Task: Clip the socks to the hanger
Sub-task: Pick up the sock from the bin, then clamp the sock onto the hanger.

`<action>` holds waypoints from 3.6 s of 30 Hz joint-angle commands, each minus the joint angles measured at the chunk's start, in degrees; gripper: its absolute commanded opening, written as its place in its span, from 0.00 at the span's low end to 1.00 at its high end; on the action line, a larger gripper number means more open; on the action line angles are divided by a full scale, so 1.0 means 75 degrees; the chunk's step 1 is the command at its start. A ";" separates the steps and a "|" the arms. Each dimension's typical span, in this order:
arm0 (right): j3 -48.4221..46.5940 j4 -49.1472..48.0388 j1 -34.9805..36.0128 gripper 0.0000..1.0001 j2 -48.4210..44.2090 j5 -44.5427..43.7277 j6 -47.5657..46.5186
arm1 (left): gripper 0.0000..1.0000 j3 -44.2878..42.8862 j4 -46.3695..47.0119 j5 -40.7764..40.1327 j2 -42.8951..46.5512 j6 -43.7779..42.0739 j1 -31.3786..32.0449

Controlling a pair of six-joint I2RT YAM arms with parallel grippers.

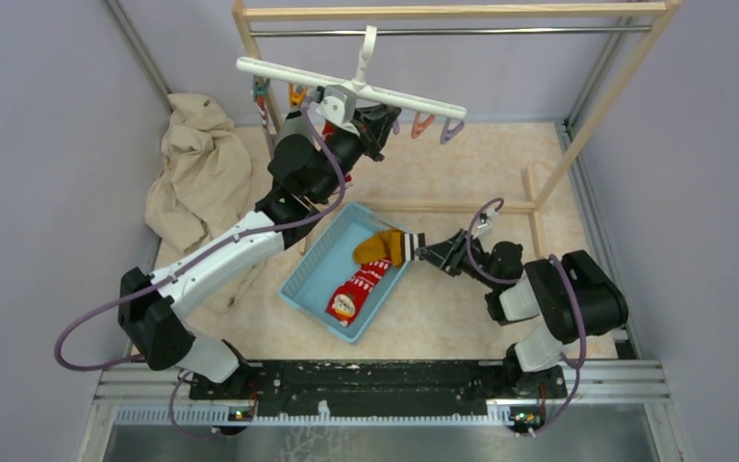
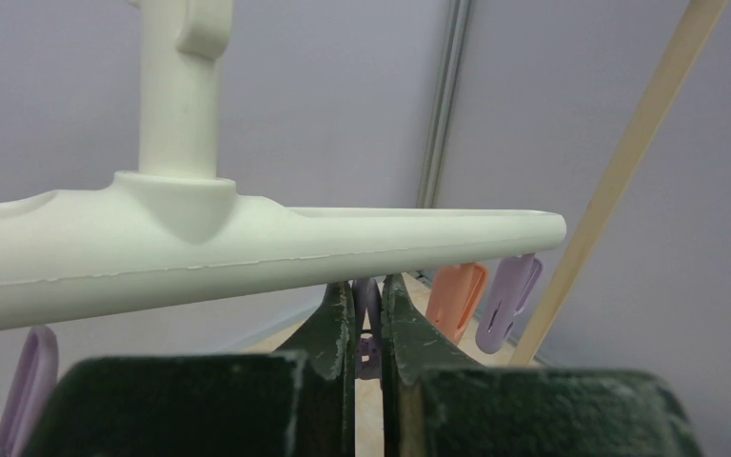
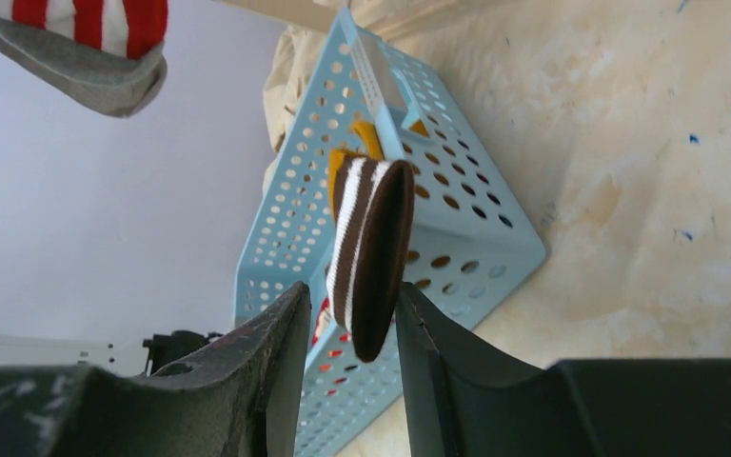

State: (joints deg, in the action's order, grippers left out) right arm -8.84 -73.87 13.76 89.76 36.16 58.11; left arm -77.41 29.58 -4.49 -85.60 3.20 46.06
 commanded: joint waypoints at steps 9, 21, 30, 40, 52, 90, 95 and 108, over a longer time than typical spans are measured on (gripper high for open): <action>-0.0416 -0.0959 0.0052 0.37 0.0587 0.0252 0.0102 | 0.01 0.0415 -0.1093 0.0142 0.0002 -0.0055 0.0061; -0.0083 -0.1827 0.0052 0.00 0.0452 0.0432 0.0764 | 0.01 0.0475 -0.1062 0.0124 0.0009 -0.0043 0.0061; -0.2000 0.6338 0.0284 0.00 -0.3964 0.0601 -0.3162 | 0.00 0.0486 -0.1037 0.0264 0.0102 -0.0040 0.0058; -0.4032 0.9948 0.0310 0.00 -0.4894 -0.0344 -0.5795 | 0.00 0.0542 -0.0901 0.0422 0.0172 0.0086 0.0060; -0.5845 1.0707 0.1048 0.00 -0.4270 -0.0939 -0.6204 | 0.00 0.0659 -0.0846 0.0562 0.0430 0.0113 0.0058; -0.5182 0.3091 0.0867 0.00 -0.4015 0.3898 -0.2551 | 0.00 0.0144 -0.1838 0.1655 0.0973 0.0061 0.0058; -0.4692 -0.1725 0.0543 0.00 -0.3062 0.4051 0.0579 | 0.00 0.0008 -0.2004 0.1779 0.1039 0.0074 0.0057; -0.5070 -0.2451 0.0451 0.00 -0.2309 0.3313 0.0991 | 0.00 -0.0127 -0.2349 0.1631 0.1282 0.0025 0.0057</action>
State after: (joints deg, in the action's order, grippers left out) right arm -44.42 -88.75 17.08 75.05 64.93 69.17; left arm -77.78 16.16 6.28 -77.23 3.22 46.02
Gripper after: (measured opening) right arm 0.022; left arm 0.073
